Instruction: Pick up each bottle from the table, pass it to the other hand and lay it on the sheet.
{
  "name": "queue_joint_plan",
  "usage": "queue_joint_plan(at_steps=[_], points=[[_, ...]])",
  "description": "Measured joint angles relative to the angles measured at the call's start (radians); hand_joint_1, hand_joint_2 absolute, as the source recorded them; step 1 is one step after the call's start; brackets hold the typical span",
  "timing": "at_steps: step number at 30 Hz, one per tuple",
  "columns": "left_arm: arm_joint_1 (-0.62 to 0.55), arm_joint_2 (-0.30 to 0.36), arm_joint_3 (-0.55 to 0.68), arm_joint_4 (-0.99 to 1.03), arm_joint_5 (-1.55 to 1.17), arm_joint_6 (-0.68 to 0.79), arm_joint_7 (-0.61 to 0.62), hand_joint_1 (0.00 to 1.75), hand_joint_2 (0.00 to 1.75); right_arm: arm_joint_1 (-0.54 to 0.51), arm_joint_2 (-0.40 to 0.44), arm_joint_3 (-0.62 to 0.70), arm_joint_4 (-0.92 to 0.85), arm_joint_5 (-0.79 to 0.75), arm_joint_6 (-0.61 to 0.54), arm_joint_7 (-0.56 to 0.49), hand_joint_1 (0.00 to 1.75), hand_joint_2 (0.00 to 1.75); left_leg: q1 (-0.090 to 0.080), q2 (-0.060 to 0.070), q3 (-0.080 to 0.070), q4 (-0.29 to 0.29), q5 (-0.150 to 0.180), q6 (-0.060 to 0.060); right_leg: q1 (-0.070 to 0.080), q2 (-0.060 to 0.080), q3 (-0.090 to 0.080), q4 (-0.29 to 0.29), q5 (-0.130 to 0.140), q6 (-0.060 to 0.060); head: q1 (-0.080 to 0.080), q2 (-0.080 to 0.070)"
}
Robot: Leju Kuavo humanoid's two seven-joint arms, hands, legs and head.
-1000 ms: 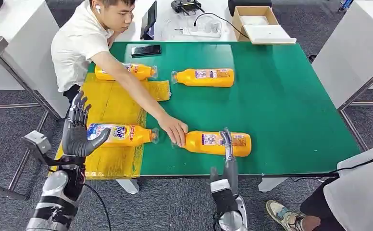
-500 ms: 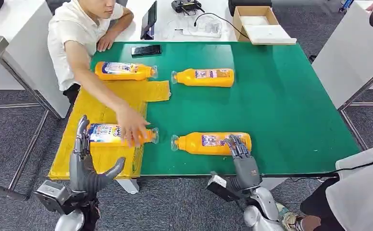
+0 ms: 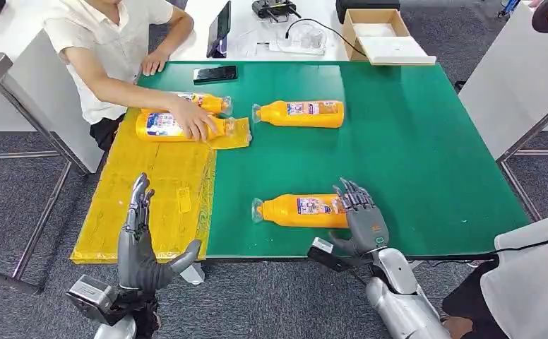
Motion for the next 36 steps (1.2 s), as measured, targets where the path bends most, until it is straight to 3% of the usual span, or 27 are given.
queue_joint_plan(at_steps=[11,20,21,22,23,24,36], points=[[-0.014,-0.003,-0.023,0.007,0.141,-0.096,0.109,0.0,1.75,-0.072,-0.003,0.0,0.082,0.01,0.012,0.039,0.0,1.75,0.0,0.0,0.0,0.0,0.0,0.0,0.0,0.0,0.0,0.0,0.0,0.0,0.0,0.0],[-0.041,-0.003,-0.03,0.046,0.15,-0.121,0.173,0.0,1.75,-0.185,-0.003,0.0,0.252,-0.06,0.329,0.156,0.02,1.75,0.0,0.006,0.008,0.0,-0.002,0.0,0.0,0.003,0.004,-0.001,0.0,0.0,0.0,0.0],[-0.047,-0.003,-0.032,0.053,0.15,-0.124,0.176,0.0,1.75,-0.198,-0.004,0.0,0.27,-0.062,0.35,0.162,1.22,1.75,0.0,0.006,0.01,0.0,-0.002,0.0,0.0,0.003,0.006,-0.001,-0.001,0.0,0.0,0.0],[-0.052,-0.003,-0.036,0.059,0.152,-0.126,0.178,0.0,1.75,-0.21,-0.005,0.0,0.287,-0.068,0.369,0.163,1.22,1.75,0.0,0.006,0.012,0.0,-0.003,0.0,0.0,0.003,0.007,-0.001,-0.001,0.0,0.0,0.0],[-0.055,-0.003,-0.038,0.065,0.153,-0.129,0.179,0.0,1.75,-0.219,-0.006,0.0,0.302,-0.074,0.385,0.163,1.66,1.75,0.0,0.006,0.014,0.0,-0.003,0.0,0.0,0.003,0.009,-0.001,-0.001,0.0,0.0,0.0],[-0.058,-0.003,-0.04,0.069,0.158,-0.132,0.18,0.0,1.75,-0.224,-0.006,0.0,0.313,-0.075,0.389,0.161,1.75,1.75,0.0,0.006,0.015,0.0,-0.003,0.001,0.0,0.003,0.01,-0.001,-0.001,0.0,0.0,0.0],[-0.071,-0.001,-0.046,0.094,0.18,-0.145,0.185,0.0,1.75,-0.231,-0.008,-0.002,0.357,-0.103,0.316,-0.007,1.75,1.75,0.0,0.006,0.017,0.0,-0.003,0.001,0.001,0.004,0.014,-0.001,0.0,0.0,0.0,0.0]])
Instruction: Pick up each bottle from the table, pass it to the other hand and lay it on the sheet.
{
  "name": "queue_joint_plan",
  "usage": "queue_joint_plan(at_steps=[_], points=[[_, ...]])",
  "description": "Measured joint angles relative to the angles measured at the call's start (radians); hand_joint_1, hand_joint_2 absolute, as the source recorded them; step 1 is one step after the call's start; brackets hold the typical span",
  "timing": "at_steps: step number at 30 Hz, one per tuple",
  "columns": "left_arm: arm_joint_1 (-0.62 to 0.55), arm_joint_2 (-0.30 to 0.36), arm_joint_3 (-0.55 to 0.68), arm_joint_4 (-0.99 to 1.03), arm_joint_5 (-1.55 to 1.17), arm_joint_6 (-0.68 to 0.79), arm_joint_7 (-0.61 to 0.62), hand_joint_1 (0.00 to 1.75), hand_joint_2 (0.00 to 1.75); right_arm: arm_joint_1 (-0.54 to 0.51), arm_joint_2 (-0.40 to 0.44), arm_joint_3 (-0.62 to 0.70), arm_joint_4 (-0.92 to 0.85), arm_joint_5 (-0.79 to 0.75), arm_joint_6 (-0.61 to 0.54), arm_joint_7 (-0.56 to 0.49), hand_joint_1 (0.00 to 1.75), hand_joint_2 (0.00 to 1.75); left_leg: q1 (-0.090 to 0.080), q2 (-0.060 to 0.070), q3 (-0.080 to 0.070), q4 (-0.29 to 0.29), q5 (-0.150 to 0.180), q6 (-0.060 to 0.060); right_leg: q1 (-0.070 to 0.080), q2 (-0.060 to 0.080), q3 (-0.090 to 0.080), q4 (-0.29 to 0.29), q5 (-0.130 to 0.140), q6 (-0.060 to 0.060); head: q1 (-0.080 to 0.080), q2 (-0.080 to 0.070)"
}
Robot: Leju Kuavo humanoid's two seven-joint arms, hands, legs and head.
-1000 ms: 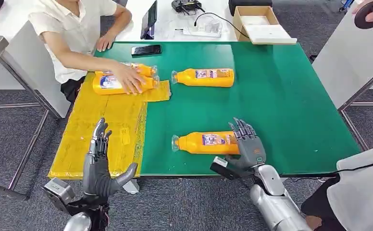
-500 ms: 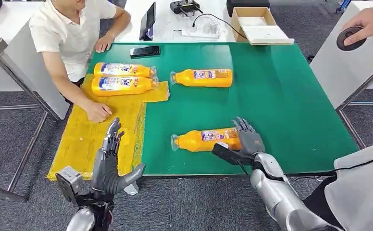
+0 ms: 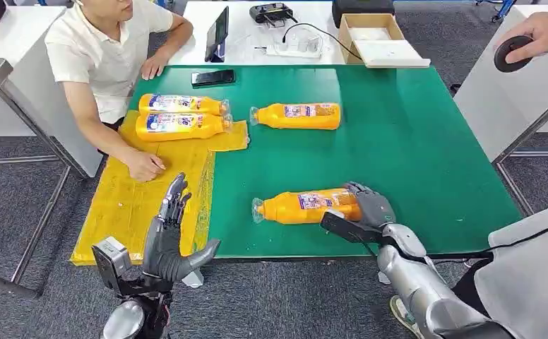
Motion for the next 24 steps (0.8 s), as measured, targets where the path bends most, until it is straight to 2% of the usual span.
queue_joint_plan(at_steps=[6,11,14,19,24], points=[[-0.003,0.0,0.0,0.001,0.0,0.0,0.0,0.0,1.75,0.001,0.0,0.0,0.002,-0.003,-0.005,-0.014,1.75,1.75,0.0,0.0,-0.002,0.0,-0.001,0.0,0.001,0.0,-0.002,0.0,-0.001,0.0,0.0,0.0],[-0.004,0.002,-0.001,0.002,0.0,0.0,-0.002,0.0,1.75,0.021,0.002,0.0,0.002,-0.03,-0.067,-0.098,1.75,1.75,0.0,0.0,-0.003,0.0,-0.001,0.0,0.0,0.0,-0.002,0.0,-0.001,0.0,0.0,0.0],[-0.004,0.002,-0.001,0.001,-0.001,0.022,-0.021,0.0,1.75,0.039,0.01,-0.003,0.0,-0.097,-0.091,-0.167,1.75,1.75,0.0,0.0,-0.004,0.0,-0.001,0.0,0.0,0.0,-0.003,0.0,-0.001,0.0,0.0,0.0],[0.014,-0.008,0.005,-0.015,0.025,0.142,-0.056,0.0,1.75,0.102,0.043,-0.048,-0.059,-0.25,-0.126,-0.278,1.75,1.75,0.001,0.0,-0.008,0.0,0.0,0.0,0.001,0.0,-0.005,0.0,-0.001,0.0,0.0,0.0],[0.08,-0.021,0.022,-0.042,0.137,0.167,-0.032,0.0,1.75,0.224,0.085,-0.092,-0.245,-0.416,-0.114,-0.314,1.75,1.75,0.001,-0.003,-0.011,0.0,-0.001,0.0,0.001,-0.001,-0.008,0.001,-0.002,0.001,0.0,0.0]])
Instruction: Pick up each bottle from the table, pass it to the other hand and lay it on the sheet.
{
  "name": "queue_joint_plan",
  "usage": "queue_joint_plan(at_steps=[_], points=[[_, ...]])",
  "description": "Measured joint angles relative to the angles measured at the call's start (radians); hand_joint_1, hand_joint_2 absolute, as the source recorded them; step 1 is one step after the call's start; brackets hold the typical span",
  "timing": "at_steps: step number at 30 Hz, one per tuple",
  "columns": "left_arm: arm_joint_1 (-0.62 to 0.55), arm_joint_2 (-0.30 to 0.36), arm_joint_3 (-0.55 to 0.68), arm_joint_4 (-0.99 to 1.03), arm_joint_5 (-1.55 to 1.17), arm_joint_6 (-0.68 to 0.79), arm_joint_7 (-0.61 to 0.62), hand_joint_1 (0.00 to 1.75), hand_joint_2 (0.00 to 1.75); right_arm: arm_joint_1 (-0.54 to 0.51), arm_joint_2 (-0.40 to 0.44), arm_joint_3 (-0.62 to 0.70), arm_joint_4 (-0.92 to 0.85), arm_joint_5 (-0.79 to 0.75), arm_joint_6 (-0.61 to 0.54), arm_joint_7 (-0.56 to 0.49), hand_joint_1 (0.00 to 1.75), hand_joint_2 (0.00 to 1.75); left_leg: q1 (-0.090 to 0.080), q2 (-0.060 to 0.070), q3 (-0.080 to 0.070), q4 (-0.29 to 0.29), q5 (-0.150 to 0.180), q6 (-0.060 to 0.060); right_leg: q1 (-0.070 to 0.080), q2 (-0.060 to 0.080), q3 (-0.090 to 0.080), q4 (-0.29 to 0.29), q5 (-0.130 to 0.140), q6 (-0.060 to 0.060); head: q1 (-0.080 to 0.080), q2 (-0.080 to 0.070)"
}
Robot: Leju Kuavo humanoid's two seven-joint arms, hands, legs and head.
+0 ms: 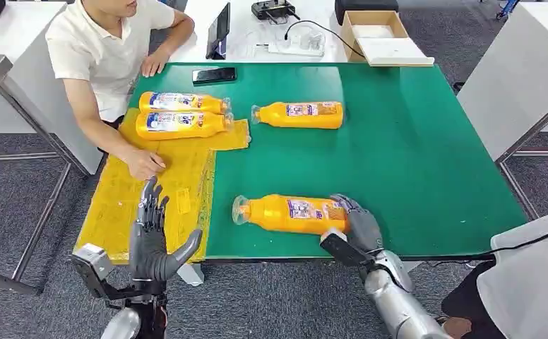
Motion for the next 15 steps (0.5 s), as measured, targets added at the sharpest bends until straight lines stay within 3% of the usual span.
queue_joint_plan(at_steps=[7,15], points=[[0.058,-0.005,0.0,-0.018,-0.068,0.101,-0.039,0.0,1.75,0.154,0.054,-0.002,-0.326,-0.116,0.019,0.0,1.75,1.75,0.0,0.0,-0.004,0.0,-0.001,0.0,0.0,0.0,-0.004,0.0,-0.001,0.0,0.0,0.0],[0.066,-0.006,-0.003,-0.036,-0.084,0.139,-0.052,0.0,1.75,0.204,0.088,0.023,-0.445,-0.147,0.039,0.005,1.75,1.75,0.0,0.0,-0.004,0.0,0.0,0.0,-0.001,0.0,-0.004,0.0,0.0,0.0,0.0,0.0]])
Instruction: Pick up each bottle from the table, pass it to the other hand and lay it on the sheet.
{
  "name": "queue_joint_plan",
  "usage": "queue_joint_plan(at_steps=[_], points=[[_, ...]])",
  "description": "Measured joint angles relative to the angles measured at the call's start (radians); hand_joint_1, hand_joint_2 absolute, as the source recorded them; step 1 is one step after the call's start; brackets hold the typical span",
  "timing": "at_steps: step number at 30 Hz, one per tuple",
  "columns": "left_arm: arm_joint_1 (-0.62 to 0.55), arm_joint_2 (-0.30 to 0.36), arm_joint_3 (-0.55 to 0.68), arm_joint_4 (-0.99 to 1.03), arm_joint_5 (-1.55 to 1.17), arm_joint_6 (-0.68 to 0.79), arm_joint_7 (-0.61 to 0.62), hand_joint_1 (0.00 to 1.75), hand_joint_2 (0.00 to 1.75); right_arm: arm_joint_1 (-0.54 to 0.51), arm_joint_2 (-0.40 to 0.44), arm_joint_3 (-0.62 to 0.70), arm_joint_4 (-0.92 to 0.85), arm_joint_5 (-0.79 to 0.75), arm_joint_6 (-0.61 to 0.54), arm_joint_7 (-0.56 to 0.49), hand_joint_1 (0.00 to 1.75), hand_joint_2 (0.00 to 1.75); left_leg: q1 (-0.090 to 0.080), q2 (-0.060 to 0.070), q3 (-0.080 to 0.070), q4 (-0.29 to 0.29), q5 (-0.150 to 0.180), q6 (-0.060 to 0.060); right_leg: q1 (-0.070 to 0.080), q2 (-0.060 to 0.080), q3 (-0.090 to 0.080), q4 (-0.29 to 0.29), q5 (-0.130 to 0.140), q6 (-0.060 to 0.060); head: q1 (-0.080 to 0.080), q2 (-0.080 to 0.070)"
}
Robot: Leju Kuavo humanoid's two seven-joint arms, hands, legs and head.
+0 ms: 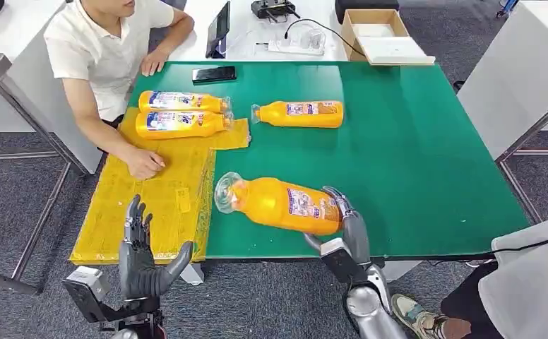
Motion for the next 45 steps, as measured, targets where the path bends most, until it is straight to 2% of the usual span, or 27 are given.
queue_joint_plan(at_steps=[10,14,19,30,41,42,43,45], points=[[0.003,0.001,-0.034,-0.006,-0.016,-0.057,0.005,0.0,1.75,0.013,0.016,0.024,-0.022,-0.013,0.039,-0.008,1.75,1.75,0.0,0.0,0.0,0.0,0.0,0.0,0.0,0.0,0.0,0.0,0.0,0.0,0.0,0.0],[-0.005,0.005,-0.079,-0.002,0.017,-0.131,0.04,0.0,1.75,0.013,0.035,0.095,-0.014,0.021,0.074,-0.046,1.75,1.75,0.0,0.0,-0.001,0.0,0.0,0.0,0.0,0.0,-0.001,0.0,0.0,0.0,0.0,0.0],[-0.027,0.011,-0.128,0.018,0.03,-0.208,0.044,0.0,1.75,-0.005,0.054,0.187,0.034,0.018,0.087,-0.072,1.75,1.75,0.0,0.0,0.0,0.0,0.0,0.0,0.0,0.0,-0.001,0.0,0.0,0.0,0.0,0.0],[-0.067,0.013,-0.182,0.063,0.097,-0.314,0.073,0.0,1.75,-0.066,0.087,0.284,0.173,0.019,0.106,-0.098,1.75,1.75,0.0,0.001,-0.001,0.0,0.0,0.0,0.0,0.0,-0.001,0.0,0.0,0.0,0.0,0.0],[-0.074,0.016,-0.185,0.085,0.114,-0.328,0.075,0.0,1.75,-0.085,0.111,0.299,0.268,-0.048,0.093,-0.097,1.75,1.75,0.0,0.0,-0.001,0.0,0.0,0.0,0.0,0.0,-0.001,0.0,0.0,0.0,0.0,0.0],[-0.074,0.017,-0.185,0.085,0.116,-0.329,0.077,0.24,1.75,-0.087,0.112,0.298,0.274,-0.053,0.09,-0.092,1.75,1.75,0.0,0.0,-0.001,0.0,0.0,0.0,0.0,0.0,-0.001,0.0,0.0,0.0,0.0,0.0],[-0.074,0.018,-0.186,0.085,0.116,-0.33,0.078,1.73,1.75,-0.088,0.113,0.298,0.279,-0.056,0.089,-0.088,1.75,1.75,0.0,0.0,-0.001,0.0,0.0,0.0,0.0,0.0,-0.001,0.0,0.0,0.0,0.0,0.0],[-0.075,0.018,-0.187,0.087,0.118,-0.33,0.082,1.75,1.75,-0.092,0.117,0.296,0.298,-0.058,0.1,-0.085,1.75,1.75,0.0,0.0,-0.001,0.0,0.0,0.0,0.0,0.0,-0.001,0.0,0.0,0.0,0.0,0.0]])
